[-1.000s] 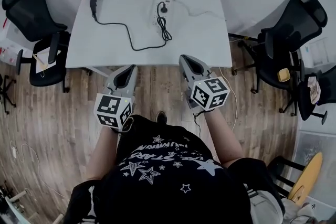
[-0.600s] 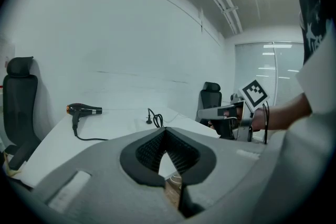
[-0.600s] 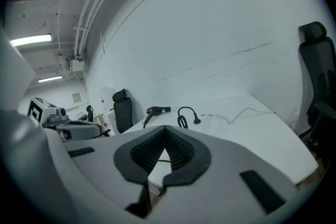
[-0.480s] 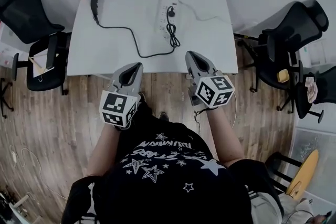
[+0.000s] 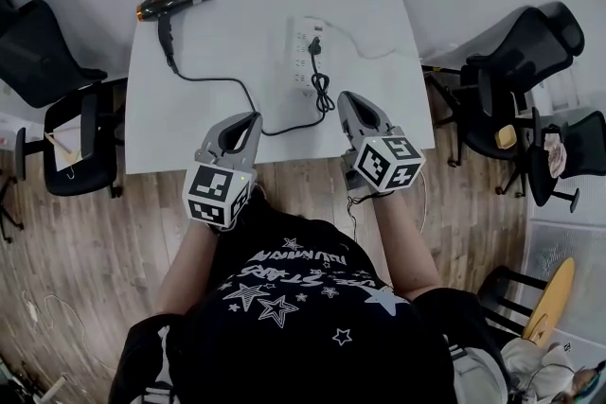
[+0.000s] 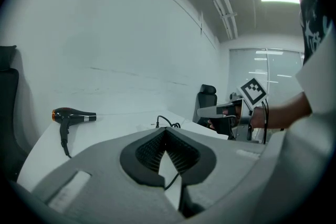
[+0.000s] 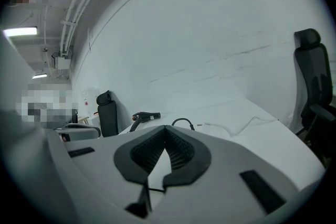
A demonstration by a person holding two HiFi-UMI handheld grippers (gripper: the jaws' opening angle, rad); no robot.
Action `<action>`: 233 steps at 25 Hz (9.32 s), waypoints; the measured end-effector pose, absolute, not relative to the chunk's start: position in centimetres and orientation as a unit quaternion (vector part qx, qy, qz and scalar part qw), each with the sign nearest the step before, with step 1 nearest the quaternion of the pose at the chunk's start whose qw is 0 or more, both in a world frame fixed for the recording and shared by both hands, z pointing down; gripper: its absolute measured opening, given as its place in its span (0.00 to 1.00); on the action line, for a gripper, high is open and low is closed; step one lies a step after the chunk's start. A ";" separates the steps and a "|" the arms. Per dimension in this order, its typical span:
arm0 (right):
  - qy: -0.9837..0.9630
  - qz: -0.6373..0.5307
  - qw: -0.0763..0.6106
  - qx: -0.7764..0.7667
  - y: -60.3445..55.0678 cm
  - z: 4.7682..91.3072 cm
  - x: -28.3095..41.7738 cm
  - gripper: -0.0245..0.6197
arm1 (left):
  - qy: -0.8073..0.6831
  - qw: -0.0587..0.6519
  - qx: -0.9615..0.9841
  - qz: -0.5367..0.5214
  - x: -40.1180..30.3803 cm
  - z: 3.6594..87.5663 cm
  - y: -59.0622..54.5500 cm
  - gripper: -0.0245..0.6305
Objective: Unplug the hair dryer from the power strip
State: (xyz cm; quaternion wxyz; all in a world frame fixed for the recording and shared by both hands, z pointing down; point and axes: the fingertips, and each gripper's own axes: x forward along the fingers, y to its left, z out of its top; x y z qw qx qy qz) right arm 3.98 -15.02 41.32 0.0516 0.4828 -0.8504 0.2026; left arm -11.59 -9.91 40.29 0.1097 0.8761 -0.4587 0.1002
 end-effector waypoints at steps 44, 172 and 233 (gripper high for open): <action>-0.825 0.264 0.114 0.486 -30.2 48.1 7.9 0.05 | -0.440 0.163 0.870 0.155 -8.9 47.0 -24.4 0.05; -0.906 0.089 0.265 0.318 -32.2 48.4 0.2 0.14 | -0.365 0.213 0.865 0.271 -1.2 56.8 -27.8 0.05; -0.874 0.030 0.158 0.459 -11.6 40.2 2.6 0.15 | -0.399 0.194 0.889 0.112 -7.2 45.2 -9.8 0.05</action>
